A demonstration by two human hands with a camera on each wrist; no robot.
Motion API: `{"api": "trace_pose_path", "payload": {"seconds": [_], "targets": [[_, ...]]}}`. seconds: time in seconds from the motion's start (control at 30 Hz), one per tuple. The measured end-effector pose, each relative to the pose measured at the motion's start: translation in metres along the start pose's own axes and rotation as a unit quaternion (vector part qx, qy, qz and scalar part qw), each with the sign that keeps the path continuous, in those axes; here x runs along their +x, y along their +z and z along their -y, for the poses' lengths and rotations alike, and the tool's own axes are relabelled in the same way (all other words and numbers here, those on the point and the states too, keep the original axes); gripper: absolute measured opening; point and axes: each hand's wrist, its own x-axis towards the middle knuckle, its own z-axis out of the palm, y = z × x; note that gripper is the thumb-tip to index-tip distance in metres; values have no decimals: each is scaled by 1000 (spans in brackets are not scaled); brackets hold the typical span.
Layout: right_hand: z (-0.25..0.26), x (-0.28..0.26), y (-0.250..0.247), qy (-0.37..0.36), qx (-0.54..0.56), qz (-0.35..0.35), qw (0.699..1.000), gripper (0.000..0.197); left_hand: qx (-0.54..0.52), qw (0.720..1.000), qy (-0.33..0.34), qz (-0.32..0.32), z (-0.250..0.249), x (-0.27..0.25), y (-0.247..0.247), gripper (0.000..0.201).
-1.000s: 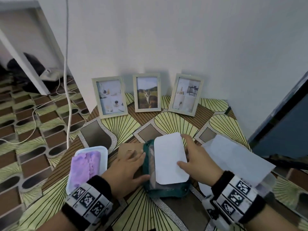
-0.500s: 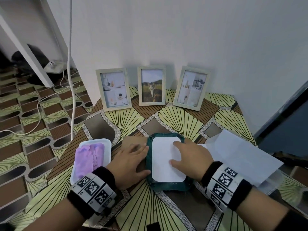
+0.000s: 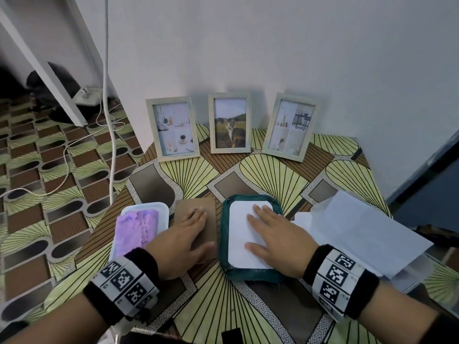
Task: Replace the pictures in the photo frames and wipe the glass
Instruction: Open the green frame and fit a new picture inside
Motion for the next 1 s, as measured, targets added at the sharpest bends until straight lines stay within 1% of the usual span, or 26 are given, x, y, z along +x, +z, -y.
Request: {"api": "trace_pose_path", "payload": {"seconds": [0.13, 0.23, 0.27, 0.33, 0.43, 0.47, 0.5, 0.57, 0.6, 0.67, 0.73, 0.8, 0.87, 0.93, 1.0], "targets": [[1, 0, 0, -1, -8, -4, 1000, 69, 38, 998, -38, -43, 4, 1, -8, 82], [2, 0, 0, 2, -13, -9, 1000, 70, 42, 996, -71, -19, 0, 4, -15, 74], [3, 0, 0, 3, -15, -10, 1000, 70, 40, 996, -76, -14, -2, 5, -17, 67], [3, 0, 1, 5, -13, -12, 1000, 70, 26, 996, -78, -28, -5, 7, -21, 44], [2, 2, 1, 7, 2, -15, 1000, 71, -53, 993, -84, -65, -8, 6, -28, 11], [1, 3, 0, 8, 11, -18, 1000, 71, -87, 989, -83, -84, -7, 4, -31, 8], [0, 3, 0, 12, 22, -23, 999, 72, -122, 984, -76, -102, -6, 3, -33, 8], [-1, 3, -1, 28, 50, -37, 998, 74, -192, 973, -44, -120, -3, -3, -36, 17], [-1, 3, -2, 37, 64, -44, 996, 75, -225, 966, -25, -123, -3, -6, -36, 20], [-1, 3, -3, 51, 85, -56, 993, 76, -281, 951, -6, -127, -8, -12, -35, 18], [0, 3, -5, 61, 83, -70, 992, 73, -299, 947, 15, -114, -15, -16, -31, 23], [0, 1, -8, 69, 67, -73, 993, 71, -290, 952, 44, -90, -21, -14, -26, 30], [0, 0, -10, 73, 54, -69, 993, 71, -260, 962, 54, -70, -27, -11, -20, 38], [0, 0, -12, 73, 43, -67, 994, 70, -182, 980, 63, -52, -34, -6, -14, 46], [-2, -1, -13, 72, 57, -68, 993, 64, -88, 993, 72, -32, -42, -2, -9, 56]]}}
